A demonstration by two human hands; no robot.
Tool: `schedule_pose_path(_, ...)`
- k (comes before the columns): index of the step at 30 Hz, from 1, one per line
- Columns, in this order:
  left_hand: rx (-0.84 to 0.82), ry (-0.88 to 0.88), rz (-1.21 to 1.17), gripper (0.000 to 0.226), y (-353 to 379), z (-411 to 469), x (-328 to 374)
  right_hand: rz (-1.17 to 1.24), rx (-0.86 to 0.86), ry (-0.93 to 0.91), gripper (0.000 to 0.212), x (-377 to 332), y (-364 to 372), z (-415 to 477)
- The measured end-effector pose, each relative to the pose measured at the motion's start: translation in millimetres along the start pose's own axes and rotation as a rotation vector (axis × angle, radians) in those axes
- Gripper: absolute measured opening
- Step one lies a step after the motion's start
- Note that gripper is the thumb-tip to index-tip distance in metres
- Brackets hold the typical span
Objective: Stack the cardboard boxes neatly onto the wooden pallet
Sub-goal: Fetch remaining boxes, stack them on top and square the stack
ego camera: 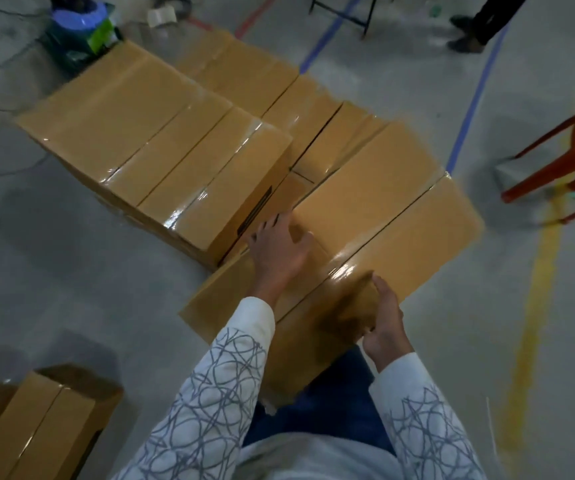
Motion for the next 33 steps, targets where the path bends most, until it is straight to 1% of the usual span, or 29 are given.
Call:
schedule_pose_path(4, -0.078, -0.081, -0.008, 0.066, 29, 80, -16, -0.084, 0.011, 0.033, 0.069, -44, 34, 55)
schedule_pose_path(5, -0.094, -0.106, -0.008, 0.067, 41, 105, -25, -0.119, 0.009, 0.051, 0.068, -52, 46, 75)
schedule_pose_path(8, -0.115, -0.191, 0.003, 0.068, 80, 184, -60, -0.197, 0.029, 0.128, 0.078, -65, 82, 151)
schedule_pose_path(10, -0.104, -0.268, -0.015, 0.069, 105, 233, -86, -0.242, 0.047, 0.192, 0.09, -72, 107, 205)
schedule_pose_path(11, -0.096, -0.312, -0.026, 0.069, 118, 253, -97, -0.258, 0.053, 0.227, 0.092, -76, 119, 229)
schedule_pose_path(12, -0.093, -0.35, -0.03, 0.069, 130, 271, -108, -0.284, 0.059, 0.257, 0.091, -79, 128, 252)
schedule_pose_path(14, -0.084, -0.402, -0.028, 0.07, 152, 302, -128, -0.33, 0.045, 0.283, 0.081, -88, 150, 288)
schedule_pose_path(15, -0.079, -0.428, -0.021, 0.071, 162, 316, -138, -0.353, 0.038, 0.295, 0.076, -92, 159, 303)
schedule_pose_path(18, -0.049, -0.505, -0.004, 0.075, 181, 342, -171, -0.417, 0.025, 0.377, 0.072, -94, 177, 330)
schedule_pose_path(20, -0.038, -0.515, 0.0, 0.078, 192, 350, -187, -0.508, -0.052, 0.41, 0.07, -92, 185, 340)
schedule_pose_path(21, -0.044, -0.512, -0.007, 0.08, 198, 352, -191, -0.579, -0.093, 0.418, 0.071, -91, 187, 342)
schedule_pose_path(22, -0.053, -0.507, -0.015, 0.083, 202, 352, -194, -0.679, -0.128, 0.415, 0.077, -91, 188, 344)
schedule_pose_path(23, -0.055, -0.496, -0.022, 0.085, 204, 350, -196, -0.796, -0.165, 0.4, 0.087, -92, 188, 345)
schedule_pose_path(25, -0.001, -0.477, -0.045, 0.085, 204, 343, -196, -1.021, -0.214, 0.317, 0.11, -106, 192, 342)
schedule_pose_path(26, 0.065, -0.498, -0.057, 0.083, 201, 334, -196, -1.122, -0.217, 0.22, 0.114, -121, 199, 343)
schedule_pose_path(28, 0.288, -0.614, -0.09, 0.075, 187, 300, -201, -1.293, -0.223, -0.08, 0.105, -167, 231, 347)
schedule_pose_path(30, 0.554, -0.809, -0.161, 0.069, 177, 247, -210, -1.407, -0.253, -0.405, 0.09, -212, 280, 354)
schedule_pose_path(31, 0.66, -0.911, -0.207, 0.072, 177, 220, -215, -1.454, -0.263, -0.555, 0.085, -230, 303, 360)
schedule_pose_path(32, 0.728, -1.001, -0.248, 0.078, 181, 197, -220, -1.496, -0.273, -0.689, 0.08, -244, 324, 366)
schedule_pose_path(33, 0.76, -1.084, -0.276, 0.084, 188, 178, -225, -1.539, -0.278, -0.795, 0.077, -256, 342, 372)
Point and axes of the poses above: each hand's wrist, its own z-axis towards the middle knuckle, its own y-axis out of the palm, x = y × z, the point moved 9 cm from there along z, towards the middle knuckle, and after that the axes turned 3 degrees about -z, right-handed, at the moved point
